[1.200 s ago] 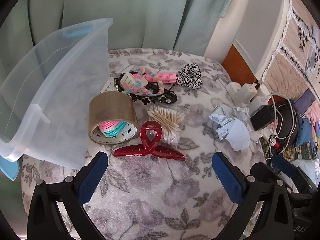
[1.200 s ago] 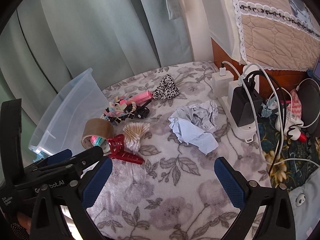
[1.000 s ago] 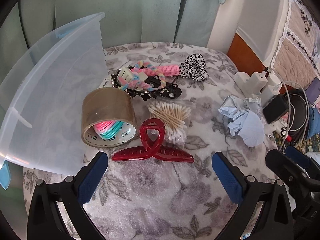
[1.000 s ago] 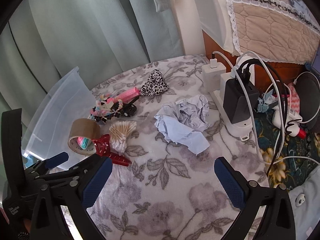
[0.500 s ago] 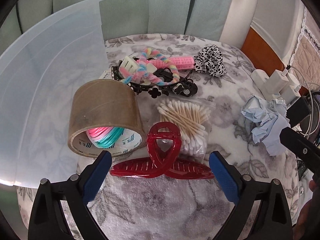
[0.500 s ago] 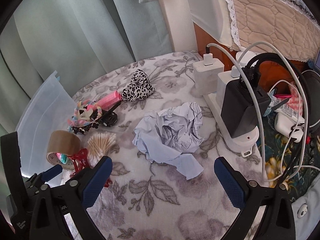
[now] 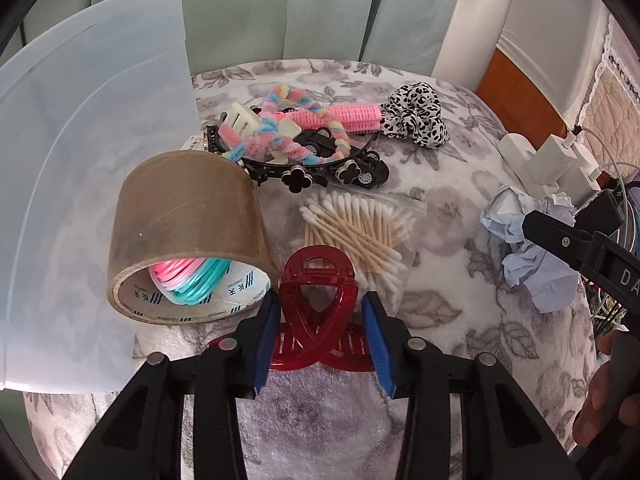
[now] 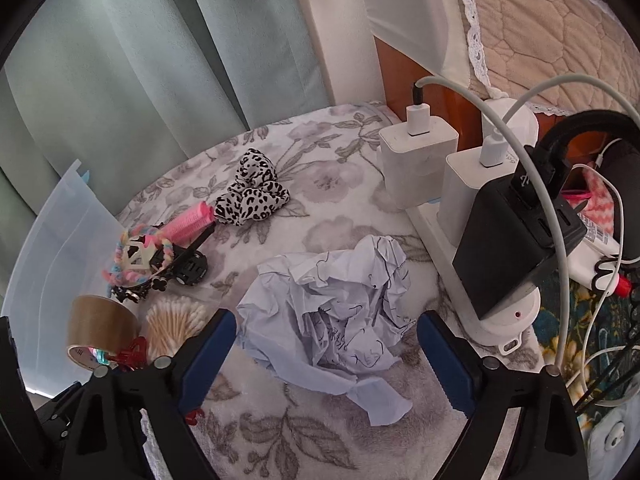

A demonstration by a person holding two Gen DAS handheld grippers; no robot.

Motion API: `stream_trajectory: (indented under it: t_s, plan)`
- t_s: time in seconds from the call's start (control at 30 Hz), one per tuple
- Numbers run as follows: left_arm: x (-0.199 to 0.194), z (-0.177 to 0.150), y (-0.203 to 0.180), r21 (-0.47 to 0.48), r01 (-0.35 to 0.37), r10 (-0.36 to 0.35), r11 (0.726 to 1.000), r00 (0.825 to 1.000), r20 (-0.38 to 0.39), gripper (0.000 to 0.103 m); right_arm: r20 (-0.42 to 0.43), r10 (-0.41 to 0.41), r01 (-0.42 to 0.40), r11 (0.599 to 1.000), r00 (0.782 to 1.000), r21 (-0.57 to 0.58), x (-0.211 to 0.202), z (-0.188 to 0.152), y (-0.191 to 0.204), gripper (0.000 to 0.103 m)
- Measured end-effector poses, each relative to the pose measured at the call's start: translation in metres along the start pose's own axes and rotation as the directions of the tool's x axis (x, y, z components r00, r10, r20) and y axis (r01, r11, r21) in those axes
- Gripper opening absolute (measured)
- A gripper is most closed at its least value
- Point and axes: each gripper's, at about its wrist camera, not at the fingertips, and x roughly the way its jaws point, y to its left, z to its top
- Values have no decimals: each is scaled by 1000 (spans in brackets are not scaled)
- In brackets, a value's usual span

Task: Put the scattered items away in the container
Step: 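Close the left tool on the red claw clip while the right tool approaches the crumpled paper, then close the right tool on the crumpled light-blue paper while the left tool lifts the clip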

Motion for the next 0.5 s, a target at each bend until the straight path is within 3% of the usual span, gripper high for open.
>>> stream_trajectory:
  t_s: [0.1, 0.5]
  plan:
    - [0, 1, -2, 13, 9, -9, 1000, 1000, -2, 34, 7, 17, -17, 1000, 1000, 14, 3, 0, -1, 90]
    - [9, -1, -7, 42, -7, 8, 999, 1000, -6, 34, -10, 38, -37, 998, 999, 53, 19, 5, -5, 90]
